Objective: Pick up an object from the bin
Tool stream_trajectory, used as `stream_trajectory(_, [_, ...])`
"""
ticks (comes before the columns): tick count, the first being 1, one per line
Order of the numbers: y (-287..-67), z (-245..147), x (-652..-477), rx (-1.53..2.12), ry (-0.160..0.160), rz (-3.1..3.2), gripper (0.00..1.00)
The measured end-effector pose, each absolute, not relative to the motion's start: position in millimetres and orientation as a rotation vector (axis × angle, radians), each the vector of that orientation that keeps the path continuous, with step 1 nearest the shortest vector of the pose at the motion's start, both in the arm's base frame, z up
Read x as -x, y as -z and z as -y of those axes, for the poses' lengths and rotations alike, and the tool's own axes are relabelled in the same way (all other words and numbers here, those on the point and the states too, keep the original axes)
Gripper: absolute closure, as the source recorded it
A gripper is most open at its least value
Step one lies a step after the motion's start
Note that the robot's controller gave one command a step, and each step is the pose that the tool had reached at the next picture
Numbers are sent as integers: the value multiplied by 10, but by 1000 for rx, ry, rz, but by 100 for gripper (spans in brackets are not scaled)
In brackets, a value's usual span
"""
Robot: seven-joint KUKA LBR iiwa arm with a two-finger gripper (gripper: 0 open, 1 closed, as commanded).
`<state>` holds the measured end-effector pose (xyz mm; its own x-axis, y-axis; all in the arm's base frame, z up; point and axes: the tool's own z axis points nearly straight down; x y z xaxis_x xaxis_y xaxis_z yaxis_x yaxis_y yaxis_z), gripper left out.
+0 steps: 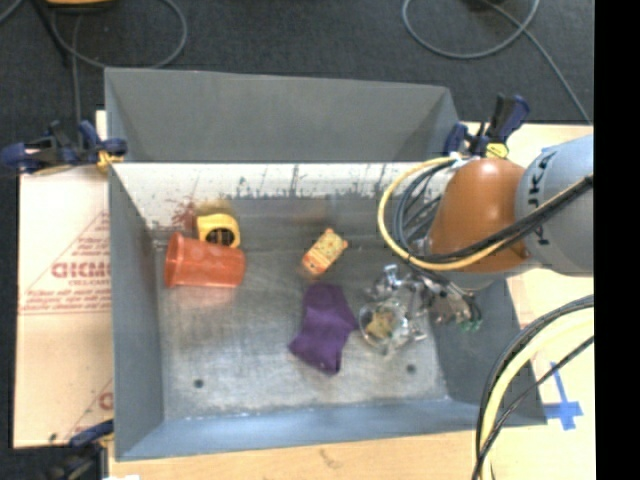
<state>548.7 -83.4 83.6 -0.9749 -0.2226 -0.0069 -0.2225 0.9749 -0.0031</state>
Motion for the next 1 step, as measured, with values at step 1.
stream_trajectory(1, [-836,834,-5487,351,4,-3115,100])
